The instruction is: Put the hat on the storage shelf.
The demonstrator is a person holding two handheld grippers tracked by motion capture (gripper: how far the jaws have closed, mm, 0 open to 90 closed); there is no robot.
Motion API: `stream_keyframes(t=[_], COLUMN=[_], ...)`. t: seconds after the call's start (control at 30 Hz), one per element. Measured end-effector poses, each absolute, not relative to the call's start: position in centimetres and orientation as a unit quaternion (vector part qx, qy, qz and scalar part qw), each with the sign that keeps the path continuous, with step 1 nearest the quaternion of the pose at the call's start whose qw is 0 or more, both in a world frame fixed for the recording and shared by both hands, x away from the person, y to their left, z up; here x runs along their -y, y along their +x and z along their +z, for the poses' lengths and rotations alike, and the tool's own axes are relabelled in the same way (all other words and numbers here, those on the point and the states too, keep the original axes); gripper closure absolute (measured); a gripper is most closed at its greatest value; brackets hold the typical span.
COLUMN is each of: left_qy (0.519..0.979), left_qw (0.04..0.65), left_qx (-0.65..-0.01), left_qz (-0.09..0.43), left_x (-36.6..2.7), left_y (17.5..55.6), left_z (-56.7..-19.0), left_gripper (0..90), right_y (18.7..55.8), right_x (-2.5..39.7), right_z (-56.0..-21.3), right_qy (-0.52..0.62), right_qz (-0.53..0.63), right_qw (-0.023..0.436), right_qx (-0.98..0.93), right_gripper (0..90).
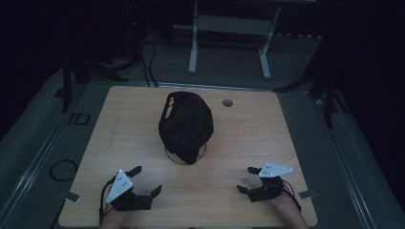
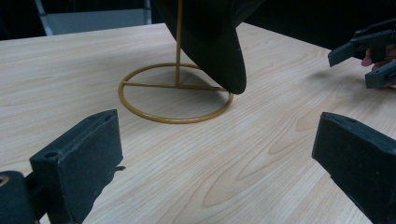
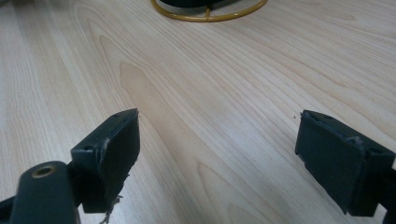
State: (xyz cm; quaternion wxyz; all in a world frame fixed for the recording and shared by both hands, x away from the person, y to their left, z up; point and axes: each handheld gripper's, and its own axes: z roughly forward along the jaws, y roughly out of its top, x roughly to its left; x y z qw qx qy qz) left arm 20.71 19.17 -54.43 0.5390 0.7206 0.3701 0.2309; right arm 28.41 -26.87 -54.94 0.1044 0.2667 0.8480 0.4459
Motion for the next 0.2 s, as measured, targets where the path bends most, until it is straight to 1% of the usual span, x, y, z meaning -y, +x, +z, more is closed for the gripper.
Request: stream_keyframes(t=[0.2], left_qy=[0.721], left_qw=[0.538], left_qx=[-0.371], left_qz=[0.229], left_x=[-19.14], left_y=[20.75], left_z=[-54.56], left_gripper=[2.2], right_y=[28.55], right_x=[26.87], right_z=[-55.23], right_qy=[0.268], right_qz=[0.440], right_qw=[0.105], right_qx=[-0.850], right_gripper=[13.9])
